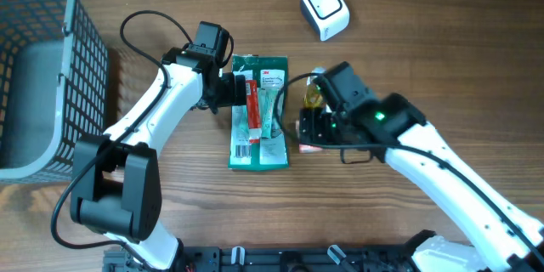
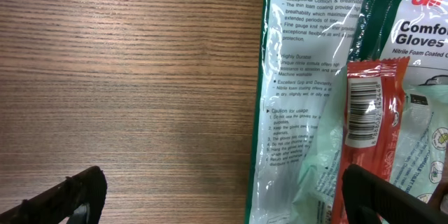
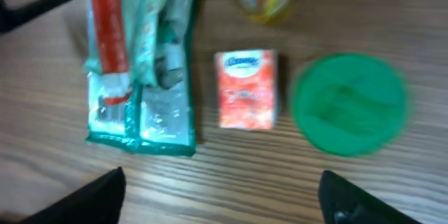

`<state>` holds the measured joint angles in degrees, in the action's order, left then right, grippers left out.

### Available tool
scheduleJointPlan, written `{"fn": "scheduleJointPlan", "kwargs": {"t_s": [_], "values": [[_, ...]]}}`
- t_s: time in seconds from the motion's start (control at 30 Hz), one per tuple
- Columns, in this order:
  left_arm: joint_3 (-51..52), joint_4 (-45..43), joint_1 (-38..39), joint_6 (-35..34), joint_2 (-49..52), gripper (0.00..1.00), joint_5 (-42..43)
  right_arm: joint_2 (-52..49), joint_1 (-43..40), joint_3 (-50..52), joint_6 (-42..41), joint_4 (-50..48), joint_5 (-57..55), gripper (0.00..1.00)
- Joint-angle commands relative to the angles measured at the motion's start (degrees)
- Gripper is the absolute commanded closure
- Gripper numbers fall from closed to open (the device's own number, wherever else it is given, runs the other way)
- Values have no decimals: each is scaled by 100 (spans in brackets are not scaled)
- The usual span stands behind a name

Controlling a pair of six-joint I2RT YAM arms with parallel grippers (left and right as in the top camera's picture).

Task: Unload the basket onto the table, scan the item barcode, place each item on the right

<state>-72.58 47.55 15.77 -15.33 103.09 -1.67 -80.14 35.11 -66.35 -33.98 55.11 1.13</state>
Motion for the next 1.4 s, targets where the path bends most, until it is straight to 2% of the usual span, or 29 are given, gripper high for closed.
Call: {"fn": "scheduleJointPlan", "kwargs": {"t_s": [0.0, 0.03, 0.47, 0.97, 1.37], "values": [[37, 2, 20, -11, -96, 0, -35, -59, 26, -59, -634, 247, -911, 3], [37, 2, 20, -11, -96, 0, -35, -85, 28, -59, -682, 262, -933, 0], [37, 2, 20, -11, -96, 0, -35, -951, -210, -44, -905, 372, -1399, 0], [37, 2, 20, -11, -96, 0, -35, -1143, -385, 328, -944, 111, -1578, 0], [37, 2, 20, -9, -96, 0, -35, -1143, -1069, 348, 92, 404, -1572, 0]]}}
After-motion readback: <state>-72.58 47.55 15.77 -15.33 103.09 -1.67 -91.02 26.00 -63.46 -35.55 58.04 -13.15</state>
